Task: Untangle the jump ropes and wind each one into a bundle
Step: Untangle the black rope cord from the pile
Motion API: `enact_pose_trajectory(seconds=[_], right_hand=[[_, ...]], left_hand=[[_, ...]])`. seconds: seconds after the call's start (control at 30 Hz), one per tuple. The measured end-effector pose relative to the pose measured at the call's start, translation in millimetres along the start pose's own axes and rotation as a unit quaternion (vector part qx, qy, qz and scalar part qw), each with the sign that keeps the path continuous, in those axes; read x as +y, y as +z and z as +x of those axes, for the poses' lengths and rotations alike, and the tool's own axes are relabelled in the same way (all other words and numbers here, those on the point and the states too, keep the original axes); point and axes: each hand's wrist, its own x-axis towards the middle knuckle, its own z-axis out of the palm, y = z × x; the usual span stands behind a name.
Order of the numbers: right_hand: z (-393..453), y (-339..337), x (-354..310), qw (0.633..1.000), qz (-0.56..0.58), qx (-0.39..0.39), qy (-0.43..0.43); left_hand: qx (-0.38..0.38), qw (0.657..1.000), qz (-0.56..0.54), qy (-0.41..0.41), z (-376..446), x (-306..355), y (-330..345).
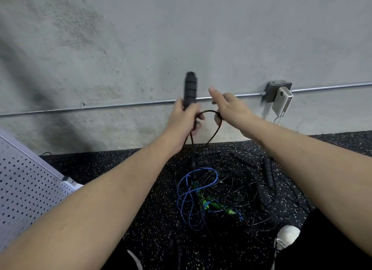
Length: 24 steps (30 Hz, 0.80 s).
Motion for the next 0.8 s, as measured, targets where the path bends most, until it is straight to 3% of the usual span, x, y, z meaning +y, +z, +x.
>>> enact_pose_trajectory(seconds=[0.1, 0.2, 0.33, 0.4, 0.5, 0.57, 0.67, 0.8], right_hand=[[-4.2, -1.1, 6.8, 0.994, -0.032, -0.105, -0.024], [-5.4, -1.7, 16.3, 0.977, -0.111, -0.176, -0.051], [-11.2, -8.6, 35.8, 0.946, -0.212, -0.247, -0.012], [-9.4, -8.8, 36.6, 0.952, -0.2, -0.231, -0.022], [-6.3, -8.6, 21.9, 0.976, -0.087, -0.194, -0.037], [-7.8, -9.1, 5.6, 0.981, -0.058, -0.173, -0.07], [-13.0, -10.7, -16.6, 0.978, -0.108, -0.131, -0.117], [-9.5, -12.1, -28.7, 0.98, -0.14, -0.09, -0.108]], left_hand=[[0.013, 1.0, -0.002, 0.008, 6.9, 2.2, -11.6], [0.045, 0.996, -0.074, 0.008, 6.6, 3.3, -12.3], [0.089, 0.989, -0.111, -0.031, 11.3, -0.8, -22.6], [0.09, 0.994, -0.027, -0.064, 12.2, -7.1, -33.6], [0.071, 0.991, 0.052, -0.103, 11.8, -13.9, -46.9], [0.073, 0.993, 0.05, -0.076, 12.3, -14.4, -49.5], [0.073, 0.997, -0.026, -0.028, 12.4, -12.0, -43.4], [0.116, 0.993, -0.015, 0.033, 7.6, -0.5, -32.7]])
